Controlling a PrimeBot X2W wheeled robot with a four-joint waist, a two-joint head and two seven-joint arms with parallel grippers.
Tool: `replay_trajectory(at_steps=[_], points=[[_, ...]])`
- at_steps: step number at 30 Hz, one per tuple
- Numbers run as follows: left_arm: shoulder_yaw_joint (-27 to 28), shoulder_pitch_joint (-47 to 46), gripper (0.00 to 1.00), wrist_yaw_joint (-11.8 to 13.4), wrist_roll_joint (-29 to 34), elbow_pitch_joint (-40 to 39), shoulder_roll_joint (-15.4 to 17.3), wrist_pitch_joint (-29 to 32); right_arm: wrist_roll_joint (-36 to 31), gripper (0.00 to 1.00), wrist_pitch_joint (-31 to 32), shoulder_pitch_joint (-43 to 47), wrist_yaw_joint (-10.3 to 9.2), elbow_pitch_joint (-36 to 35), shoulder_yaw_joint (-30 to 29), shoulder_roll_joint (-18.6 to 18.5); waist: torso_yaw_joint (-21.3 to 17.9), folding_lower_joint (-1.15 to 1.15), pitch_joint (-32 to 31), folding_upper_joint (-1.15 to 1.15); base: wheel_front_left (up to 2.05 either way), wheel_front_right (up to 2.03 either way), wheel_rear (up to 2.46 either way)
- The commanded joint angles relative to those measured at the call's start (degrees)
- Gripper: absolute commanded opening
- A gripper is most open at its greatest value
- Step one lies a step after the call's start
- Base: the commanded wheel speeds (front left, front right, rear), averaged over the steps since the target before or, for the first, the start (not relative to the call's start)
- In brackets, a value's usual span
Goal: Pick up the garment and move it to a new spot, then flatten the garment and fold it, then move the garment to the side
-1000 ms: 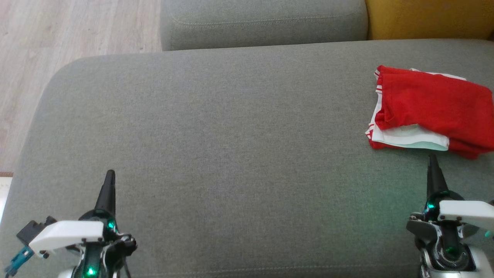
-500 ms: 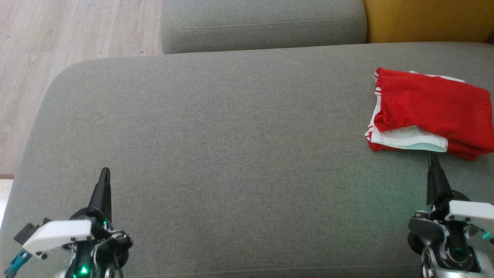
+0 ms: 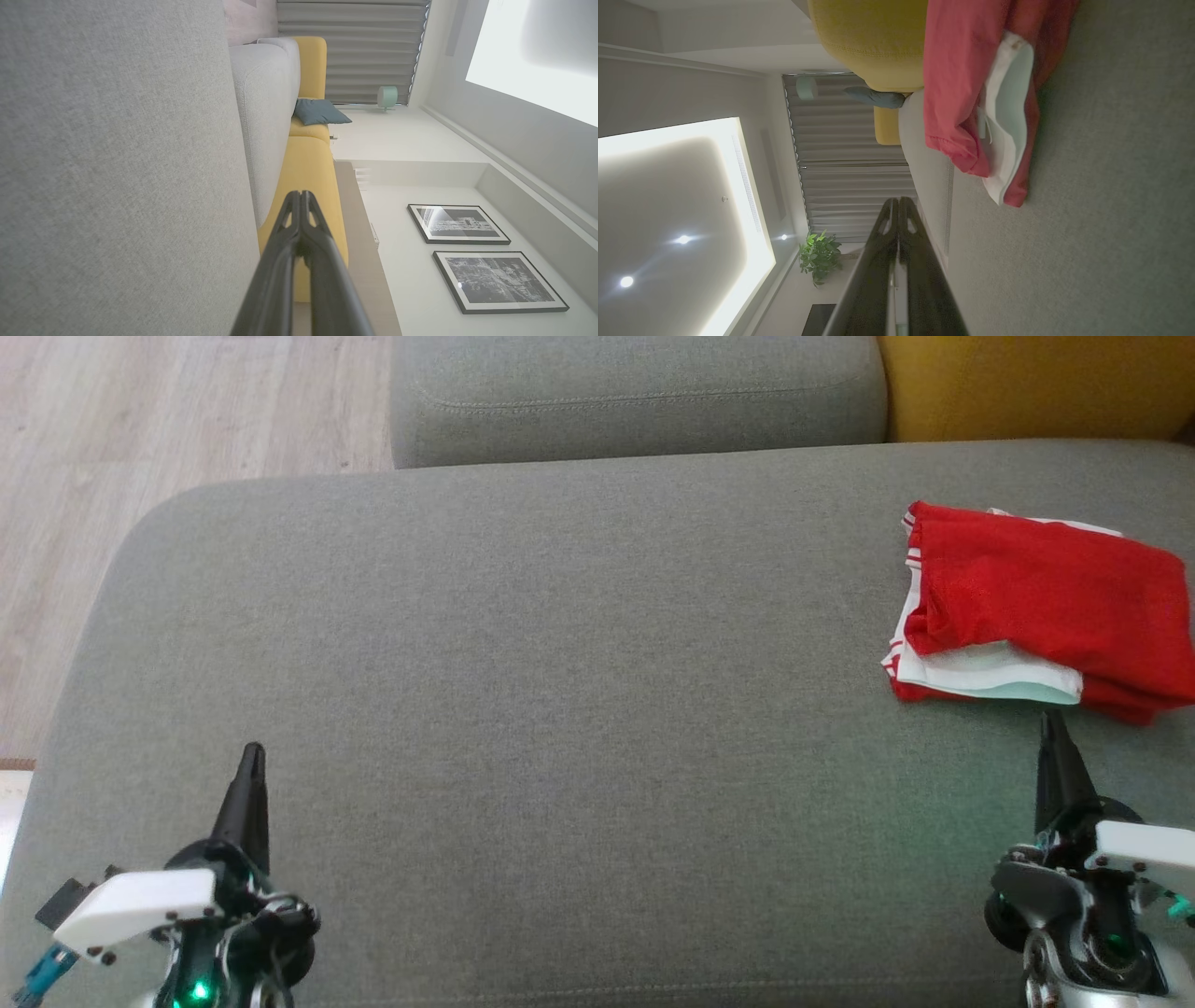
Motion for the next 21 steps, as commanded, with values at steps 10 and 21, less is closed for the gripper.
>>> replay_trajectory(at_steps=[10, 21], points=[[2.44, -3.33, 0.0, -0.41, 0.09, -1.5, 0.81, 0.48, 0.26, 0.0, 0.48, -1.03, 0.22, -2.2, 1.09, -0.65, 0.0, 0.0, 0.01, 0.0, 0.0, 0.0, 0.0], [2.63, -3.34, 0.0, -0.41, 0.24, -1.49, 0.68, 0.62, 0.2, 0.0, 0.54, -1.04, 0.22, -2.2, 1.02, -0.6, 0.0, 0.0, 0.0, 0.0, 0.0, 0.0, 0.0]])
